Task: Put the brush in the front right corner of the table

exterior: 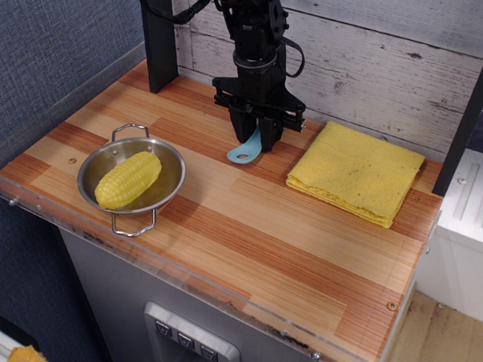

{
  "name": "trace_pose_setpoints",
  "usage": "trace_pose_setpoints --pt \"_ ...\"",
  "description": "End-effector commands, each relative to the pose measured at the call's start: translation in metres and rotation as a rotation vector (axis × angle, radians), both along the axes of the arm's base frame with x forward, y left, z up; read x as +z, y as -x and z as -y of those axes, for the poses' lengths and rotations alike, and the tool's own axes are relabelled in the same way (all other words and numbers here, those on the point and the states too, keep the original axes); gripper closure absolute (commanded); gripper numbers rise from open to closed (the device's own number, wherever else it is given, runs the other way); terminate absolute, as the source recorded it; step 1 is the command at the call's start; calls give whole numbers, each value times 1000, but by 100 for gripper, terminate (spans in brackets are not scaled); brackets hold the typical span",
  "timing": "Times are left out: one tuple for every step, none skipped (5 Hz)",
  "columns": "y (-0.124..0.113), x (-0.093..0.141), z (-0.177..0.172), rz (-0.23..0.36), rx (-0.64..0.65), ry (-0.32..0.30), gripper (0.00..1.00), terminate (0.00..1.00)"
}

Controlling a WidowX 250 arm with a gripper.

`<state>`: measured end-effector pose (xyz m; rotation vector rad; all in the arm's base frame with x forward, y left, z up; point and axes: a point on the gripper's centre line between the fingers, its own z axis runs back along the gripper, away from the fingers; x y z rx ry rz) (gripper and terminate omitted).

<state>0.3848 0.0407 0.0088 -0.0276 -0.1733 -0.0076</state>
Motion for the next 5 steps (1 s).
trace_pose_setpoints --pt "17 54 6 105 51 14 100 0" --pt "41 99 23 189 49 -35 100 0" --pt "85 122 59 256 -21 -27 100 0" --pt "120 94 94 205 -75 138 100 0" --pt "146 64 115 145 -48 103 100 0"
